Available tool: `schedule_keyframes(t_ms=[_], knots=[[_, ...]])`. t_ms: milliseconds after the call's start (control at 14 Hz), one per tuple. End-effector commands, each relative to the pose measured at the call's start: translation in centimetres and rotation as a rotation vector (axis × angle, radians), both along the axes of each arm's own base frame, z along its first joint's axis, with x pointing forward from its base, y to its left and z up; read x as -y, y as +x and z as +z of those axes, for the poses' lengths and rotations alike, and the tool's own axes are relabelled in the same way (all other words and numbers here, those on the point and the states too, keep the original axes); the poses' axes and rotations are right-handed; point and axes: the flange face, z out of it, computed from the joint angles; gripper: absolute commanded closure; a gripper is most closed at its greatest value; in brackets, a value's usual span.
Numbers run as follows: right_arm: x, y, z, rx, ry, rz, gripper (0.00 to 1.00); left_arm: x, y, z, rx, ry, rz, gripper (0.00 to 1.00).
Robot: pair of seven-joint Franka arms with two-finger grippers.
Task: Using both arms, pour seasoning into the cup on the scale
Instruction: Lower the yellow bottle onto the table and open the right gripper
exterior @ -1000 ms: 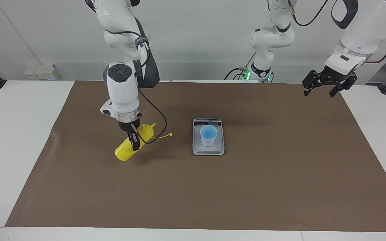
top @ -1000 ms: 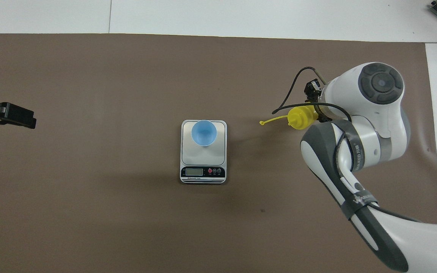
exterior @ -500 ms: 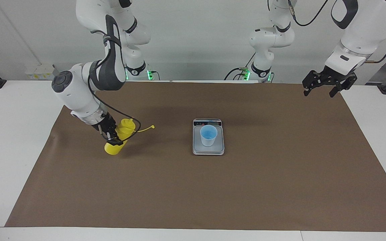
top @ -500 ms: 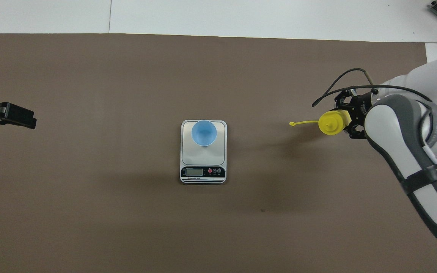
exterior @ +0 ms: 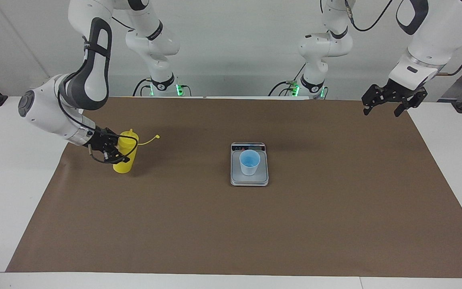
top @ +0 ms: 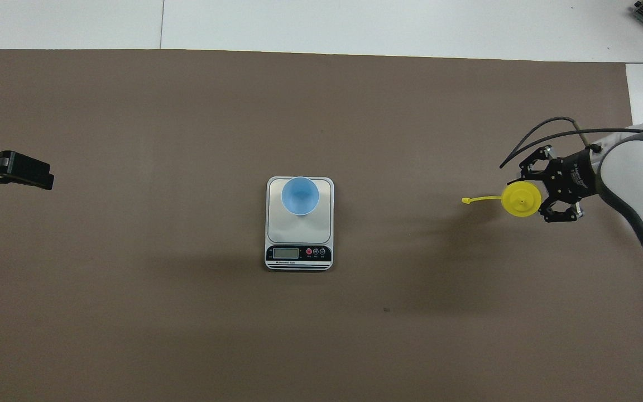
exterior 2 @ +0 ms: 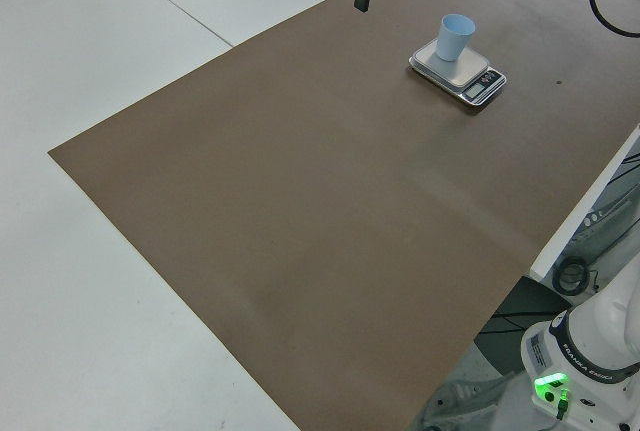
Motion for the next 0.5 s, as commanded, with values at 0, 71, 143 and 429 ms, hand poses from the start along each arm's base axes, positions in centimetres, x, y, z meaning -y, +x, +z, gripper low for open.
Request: schedule_keyframes(t_ms=[0, 71, 143, 429], knots=[[1.0, -1.0, -0.9, -0.012, 0.104, -0.029, 1.0, 0.1, 0.0, 0.0, -0.003, 0.005, 0.005, 0.0], [2.2, -1.3, -1.5, -0.019, 0.138, -0.049, 1.0, 0.1, 0.0, 0.0, -0.003, 0.005, 0.005, 0.0], [2.4, -1.4, -2.0, -0.02, 0.167, -0.043, 1.0, 0.1, 0.0, 0.0, -0.003, 0.005, 0.005, 0.0], [4.2, -3.2, -3.9, 0.008, 0.196, -0.072, 0.8, 0.1, 0.0, 0.0, -0.003, 0.005, 0.005, 0.0]])
